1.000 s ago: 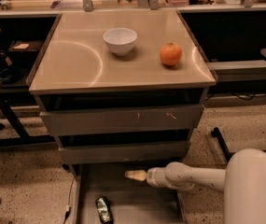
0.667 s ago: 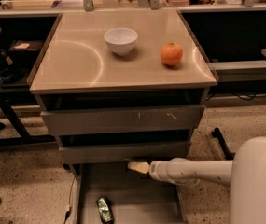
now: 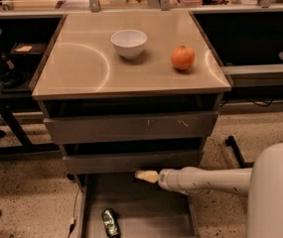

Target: Place green can into bottom drawer

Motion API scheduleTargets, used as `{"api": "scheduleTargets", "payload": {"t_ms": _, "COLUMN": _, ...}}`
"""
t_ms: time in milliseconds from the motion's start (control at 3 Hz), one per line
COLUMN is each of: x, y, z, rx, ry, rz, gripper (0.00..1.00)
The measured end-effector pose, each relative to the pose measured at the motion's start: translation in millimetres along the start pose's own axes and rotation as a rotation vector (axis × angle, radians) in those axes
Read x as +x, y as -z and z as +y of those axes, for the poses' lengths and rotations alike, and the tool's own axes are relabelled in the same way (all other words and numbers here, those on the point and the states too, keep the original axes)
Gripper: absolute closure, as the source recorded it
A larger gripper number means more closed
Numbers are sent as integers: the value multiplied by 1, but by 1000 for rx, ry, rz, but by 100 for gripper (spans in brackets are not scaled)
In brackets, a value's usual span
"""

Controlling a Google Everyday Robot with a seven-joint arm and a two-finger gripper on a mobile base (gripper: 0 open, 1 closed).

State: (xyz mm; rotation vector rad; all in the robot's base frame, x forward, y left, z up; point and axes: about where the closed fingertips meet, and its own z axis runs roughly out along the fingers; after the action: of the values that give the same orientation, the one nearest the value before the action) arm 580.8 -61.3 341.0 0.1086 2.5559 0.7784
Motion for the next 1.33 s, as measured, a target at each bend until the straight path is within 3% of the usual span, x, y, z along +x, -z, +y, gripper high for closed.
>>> {"api": "scheduleTargets", "payload": {"t_ms": 333, "x": 5, "y": 27, "z": -13, "rx": 34, "ry": -24, "rz": 7, "gripper": 0}}
{"api": "scheduleTargets", "payload": {"t_ms": 667, "x": 12, "y": 82, "z": -39, "rx": 133, "ry": -109, "rz": -19, "gripper": 0}}
{"api": "scheduleTargets", "payload": {"t_ms": 1000, "x": 11, "y": 147, "z": -54, "rx": 256, "ry": -216, "rz": -90, "gripper": 0}}
{"api": "scheduleTargets", "payload": {"t_ms": 1333, "x": 33, "y": 197, "z": -57, "rx": 356, "ry": -284, "rz": -101, "gripper": 0}}
